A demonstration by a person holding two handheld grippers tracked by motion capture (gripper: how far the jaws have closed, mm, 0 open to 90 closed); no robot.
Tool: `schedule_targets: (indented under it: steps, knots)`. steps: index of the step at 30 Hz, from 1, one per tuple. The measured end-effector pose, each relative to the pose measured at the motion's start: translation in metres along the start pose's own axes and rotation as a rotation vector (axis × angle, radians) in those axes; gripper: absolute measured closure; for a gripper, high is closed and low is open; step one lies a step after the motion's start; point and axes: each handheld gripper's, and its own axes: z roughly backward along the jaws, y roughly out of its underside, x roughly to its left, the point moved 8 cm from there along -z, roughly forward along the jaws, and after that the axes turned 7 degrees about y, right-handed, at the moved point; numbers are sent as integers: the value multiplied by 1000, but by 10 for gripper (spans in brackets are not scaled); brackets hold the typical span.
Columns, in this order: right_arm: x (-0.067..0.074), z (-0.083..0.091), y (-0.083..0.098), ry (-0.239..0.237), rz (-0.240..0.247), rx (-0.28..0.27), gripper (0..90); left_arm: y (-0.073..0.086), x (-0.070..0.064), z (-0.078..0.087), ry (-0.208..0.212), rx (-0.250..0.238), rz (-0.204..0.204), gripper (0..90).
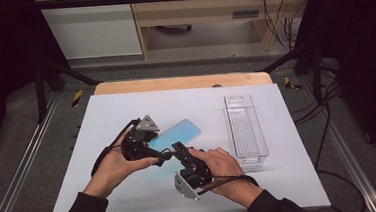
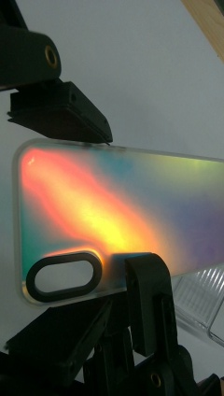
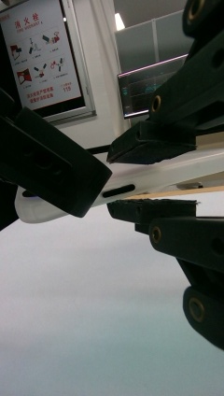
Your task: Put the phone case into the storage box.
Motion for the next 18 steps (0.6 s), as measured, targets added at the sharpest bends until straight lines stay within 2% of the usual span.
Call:
schedule_targets:
  steps: [12, 18]
  knots:
    - [6, 1, -2, -25, 3, -6, 779, 3, 1, 1, 34, -22, 32, 167]
    - [10, 1, -1, -27, -21, 6, 790, 6, 2, -1, 54, -38, 55, 165]
